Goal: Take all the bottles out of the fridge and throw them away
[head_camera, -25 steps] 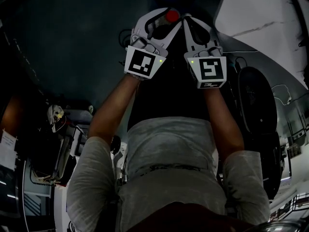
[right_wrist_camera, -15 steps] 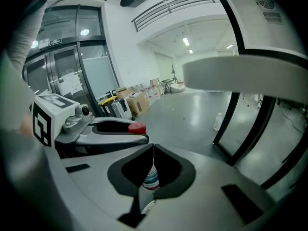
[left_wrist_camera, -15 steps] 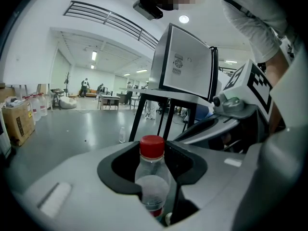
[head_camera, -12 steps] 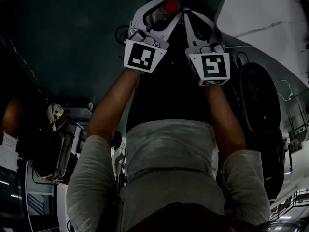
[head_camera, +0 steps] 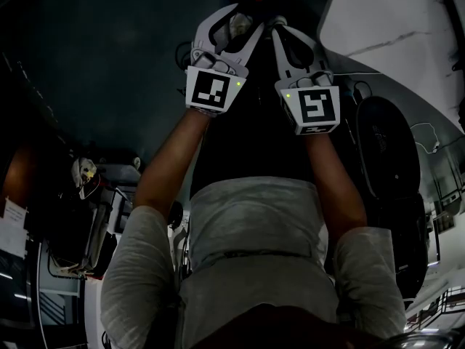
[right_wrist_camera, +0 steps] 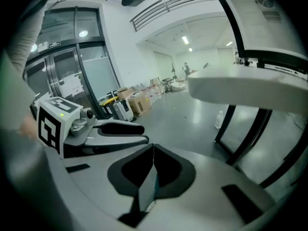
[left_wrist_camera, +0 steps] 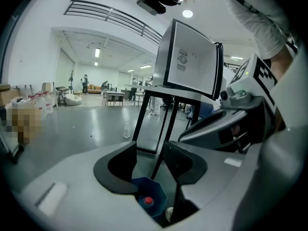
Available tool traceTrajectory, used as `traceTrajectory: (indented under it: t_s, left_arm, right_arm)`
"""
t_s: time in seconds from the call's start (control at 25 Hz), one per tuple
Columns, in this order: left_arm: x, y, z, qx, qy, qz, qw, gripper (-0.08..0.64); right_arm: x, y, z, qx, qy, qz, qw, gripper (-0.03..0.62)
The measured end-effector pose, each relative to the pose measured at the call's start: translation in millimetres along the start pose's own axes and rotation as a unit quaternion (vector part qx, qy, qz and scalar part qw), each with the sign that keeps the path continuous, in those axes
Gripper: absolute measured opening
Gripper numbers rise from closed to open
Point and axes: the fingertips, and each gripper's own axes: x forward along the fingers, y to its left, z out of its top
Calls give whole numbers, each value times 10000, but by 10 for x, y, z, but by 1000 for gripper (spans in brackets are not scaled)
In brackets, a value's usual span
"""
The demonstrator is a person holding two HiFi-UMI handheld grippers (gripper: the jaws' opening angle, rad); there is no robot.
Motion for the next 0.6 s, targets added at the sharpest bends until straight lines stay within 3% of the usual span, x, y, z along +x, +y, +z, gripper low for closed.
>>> traceTrajectory:
  t_s: [0.28, 0.6]
  left_arm:
    - [-253, -30, 301, -327, -63, 204, 9992, 160]
    - [-454, -1, 896, -499, -275, 430, 9974, 160]
  right_arm:
    - [-196, 155, 261, 7, -41, 154, 9999, 9]
    - [-431, 190, 827, -107, -304, 186, 9993, 9]
